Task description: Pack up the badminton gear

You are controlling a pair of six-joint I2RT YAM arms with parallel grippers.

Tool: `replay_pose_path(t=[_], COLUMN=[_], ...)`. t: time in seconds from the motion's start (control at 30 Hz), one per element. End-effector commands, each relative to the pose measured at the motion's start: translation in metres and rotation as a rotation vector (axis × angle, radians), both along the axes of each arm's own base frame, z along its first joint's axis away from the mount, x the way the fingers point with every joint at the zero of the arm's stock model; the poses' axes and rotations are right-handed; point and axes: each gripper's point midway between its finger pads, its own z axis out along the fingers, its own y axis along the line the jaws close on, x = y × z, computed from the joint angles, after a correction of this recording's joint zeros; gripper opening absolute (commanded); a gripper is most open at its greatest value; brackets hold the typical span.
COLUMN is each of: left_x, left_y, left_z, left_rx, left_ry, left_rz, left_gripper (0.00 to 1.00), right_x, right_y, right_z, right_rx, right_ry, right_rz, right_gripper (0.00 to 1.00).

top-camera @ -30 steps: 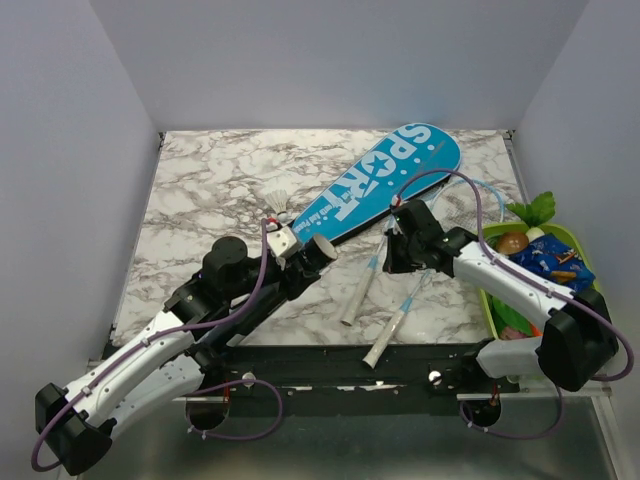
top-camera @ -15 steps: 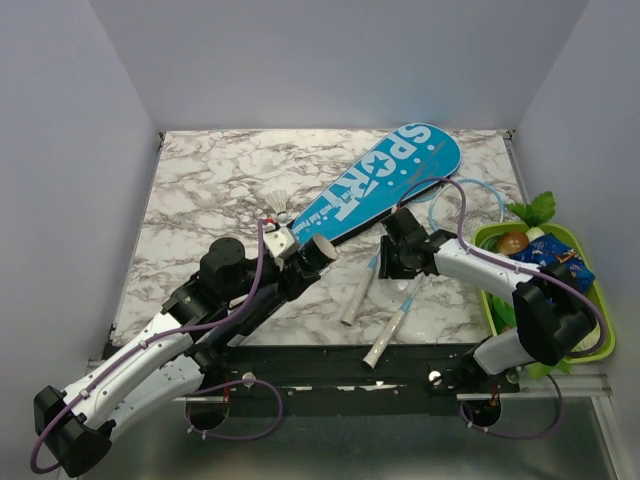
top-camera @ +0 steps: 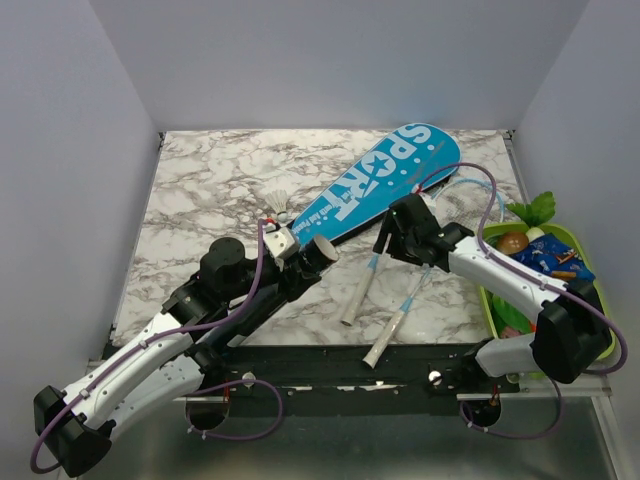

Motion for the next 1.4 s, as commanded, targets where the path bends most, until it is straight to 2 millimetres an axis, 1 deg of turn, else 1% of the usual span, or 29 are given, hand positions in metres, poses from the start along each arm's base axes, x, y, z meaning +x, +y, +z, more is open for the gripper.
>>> replay_pose_path(t=[0.0, 0.07, 0.1, 0.23, 0.33, 0.47, 0.57, 0.6, 0.77, 0.8, 0.83, 0.9, 0.97, 1.03, 1.2, 1.3, 1.33, 1.37], left_x=[-0.007, -0.007, -0.007, -0.009, -0.011, -0.013, -0.015, -0.015, -0.018, -0.018, -0.018, -0.018, -0.018, -0.019, -0.019, -0.019, -0.019, -0.018], left_y=[-0.004, -0.004, -0.004, -0.003, -0.003, -0.004, -0.004, -0.004, -0.006, -0.006, -0.006, -0.006, -0.006, -0.006, -0.006, -0.007, -0.007, -0.007], left_z=[0.02, 0.023, 0.023, 0.026, 0.029, 0.03, 0.03, 0.03, 0.03, 0.03, 0.03, 0.03, 0.031, 0.031, 0.03, 0.03, 0.029, 0.029], left_rx=[-0.063, -0.07, -0.07, -0.081, -0.096, -0.104, -0.108, -0.11, -0.115, -0.116, -0.115, -0.116, -0.119, -0.119, -0.115, -0.116, -0.114, -0.112], left_ry=[0.017, 0.01, 0.011, 0.006, 0.0, 0.0, 0.001, 0.002, 0.008, 0.008, 0.007, 0.003, 0.0, 0.0, 0.001, -0.001, 0.001, 0.003], left_rz=[-0.016, -0.014, -0.016, -0.016, -0.025, -0.035, -0.043, -0.044, -0.061, -0.063, -0.063, -0.06, -0.064, -0.065, -0.067, -0.07, -0.069, -0.07], left_gripper=[0.0, 0.0, 0.0, 0.0, 0.0, 0.0, 0.0, 0.0, 0.0, 0.0, 0.0, 0.0, 0.0, 0.0, 0.0, 0.0, 0.0, 0.0], right_x=[0.018, 0.024, 0.026, 0.035, 0.044, 0.055, 0.068, 0.072, 0.086, 0.091, 0.093, 0.1, 0.104, 0.109, 0.112, 0.11, 0.11, 0.108], right_y=[-0.016, -0.016, -0.016, -0.015, -0.019, -0.029, -0.028, -0.031, -0.034, -0.035, -0.035, -0.035, -0.036, -0.038, -0.045, -0.051, -0.052, -0.054], right_z=[0.01, 0.011, 0.007, 0.003, -0.003, -0.007, -0.006, -0.013, -0.018, -0.016, -0.021, -0.019, -0.024, -0.026, -0.036, -0.04, -0.041, -0.042], right_rx=[0.03, 0.059, 0.064, 0.123, 0.132, 0.125, 0.146, 0.134, 0.141, 0.154, 0.152, 0.165, 0.16, 0.166, 0.16, 0.154, 0.154, 0.15], right_ry=[-0.055, -0.057, -0.046, -0.051, -0.067, -0.119, -0.14, -0.126, -0.141, -0.145, -0.138, -0.147, -0.136, -0.132, -0.108, -0.102, -0.103, -0.1], right_rz=[-0.242, -0.304, -0.326, -0.446, -0.521, -0.618, -0.649, -0.665, -0.723, -0.733, -0.739, -0.753, -0.76, -0.777, -0.804, -0.817, -0.821, -0.821], right_gripper=[0.79, 0.78, 0.78, 0.75, 0.74, 0.73, 0.73, 0.73, 0.71, 0.71, 0.7, 0.68, 0.67, 0.64, 0.59, 0.51, 0.46, 0.43])
